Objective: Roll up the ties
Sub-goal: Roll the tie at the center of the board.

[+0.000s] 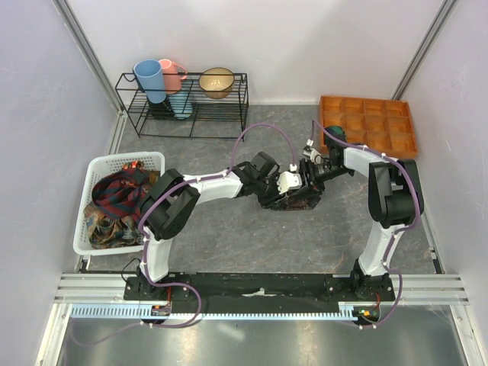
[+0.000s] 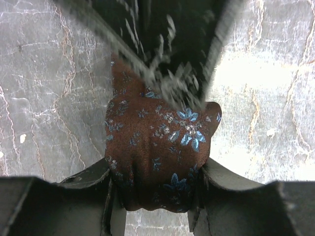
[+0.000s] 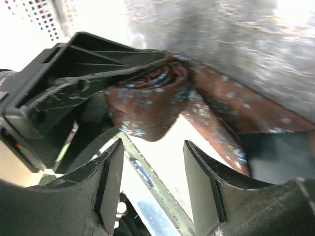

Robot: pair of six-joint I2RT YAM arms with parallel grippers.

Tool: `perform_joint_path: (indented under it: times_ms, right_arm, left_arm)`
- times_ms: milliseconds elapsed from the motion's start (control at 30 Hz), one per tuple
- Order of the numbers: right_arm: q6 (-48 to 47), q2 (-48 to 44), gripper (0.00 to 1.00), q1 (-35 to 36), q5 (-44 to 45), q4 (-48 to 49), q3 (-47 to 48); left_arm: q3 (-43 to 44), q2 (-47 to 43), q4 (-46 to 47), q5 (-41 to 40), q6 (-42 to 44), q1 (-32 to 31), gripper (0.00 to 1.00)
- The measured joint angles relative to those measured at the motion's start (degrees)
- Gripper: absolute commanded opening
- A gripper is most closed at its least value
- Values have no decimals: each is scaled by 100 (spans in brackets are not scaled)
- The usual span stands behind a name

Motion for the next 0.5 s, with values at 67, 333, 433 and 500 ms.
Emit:
perform_joint_path:
  times_ms: [67,333,433,500]
  right_arm:
    - [79,-2,57,76,-90,79,-13]
    - [258,125,48,400,-90,442,-22]
    - [278,238,36,411,-46,479,-24]
    - [291,238,11,409,-39,496,-31]
  left_arm:
    - [42,2,-83,-35,24,-15,11]
    - [111,7,-238,-122,74,-46,12]
    - [111,7,-262,-120,101,-46,13]
    - [111,7,-264,-118,107,-48,18]
